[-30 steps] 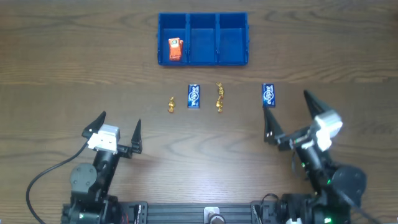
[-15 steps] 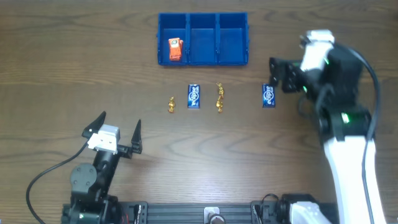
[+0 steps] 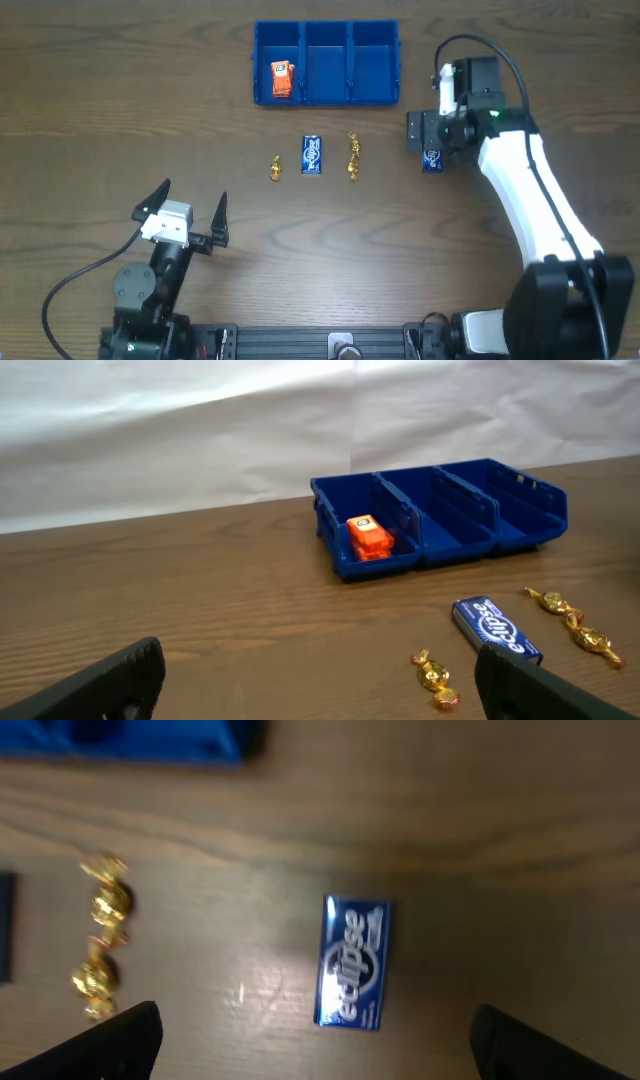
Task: Sort Candies Into Trays
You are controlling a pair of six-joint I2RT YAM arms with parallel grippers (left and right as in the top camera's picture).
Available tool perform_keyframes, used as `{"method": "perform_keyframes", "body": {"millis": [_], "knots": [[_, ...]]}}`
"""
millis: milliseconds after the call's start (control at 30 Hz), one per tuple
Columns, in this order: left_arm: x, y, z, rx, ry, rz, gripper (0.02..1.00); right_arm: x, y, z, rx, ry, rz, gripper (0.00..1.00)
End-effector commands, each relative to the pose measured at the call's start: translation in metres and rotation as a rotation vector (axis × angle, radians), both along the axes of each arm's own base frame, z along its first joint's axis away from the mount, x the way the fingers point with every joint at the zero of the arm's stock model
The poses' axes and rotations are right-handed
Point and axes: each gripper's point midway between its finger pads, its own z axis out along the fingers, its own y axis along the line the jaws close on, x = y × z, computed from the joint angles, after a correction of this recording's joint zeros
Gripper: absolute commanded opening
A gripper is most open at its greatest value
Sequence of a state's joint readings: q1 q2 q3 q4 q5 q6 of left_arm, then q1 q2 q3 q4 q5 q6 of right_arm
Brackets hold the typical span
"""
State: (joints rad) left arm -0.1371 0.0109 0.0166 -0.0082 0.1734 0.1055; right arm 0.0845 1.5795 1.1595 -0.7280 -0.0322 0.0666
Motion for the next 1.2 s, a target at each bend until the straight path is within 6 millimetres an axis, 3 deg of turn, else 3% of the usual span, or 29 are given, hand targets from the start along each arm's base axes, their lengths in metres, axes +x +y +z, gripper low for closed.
{"method": "perform_keyframes", "body": {"millis": [33,400,1100,1200], "knots": [[-0.001,0.0,-0.017,0.012,0.057,-0.004,0.996,0.001,0.0,-0.019,-0.002,0.066,-0.034,0.998],[-0.001,0.0,-0.017,0.012,0.057,-0.004,0.996,-0.005,-0.004,-0.069,-0.057,0.199,-0.051,0.998],[-0.001,0.0,-0.017,0.012,0.057,-0.004,0.996,-0.002,-0.012,-0.094,-0.104,0.235,-0.065,1.0],[-0.001,0.0,-0.017,0.012,0.057,-0.004,0.996,-0.003,-0.012,-0.097,-0.105,0.244,-0.066,0.956]]}}
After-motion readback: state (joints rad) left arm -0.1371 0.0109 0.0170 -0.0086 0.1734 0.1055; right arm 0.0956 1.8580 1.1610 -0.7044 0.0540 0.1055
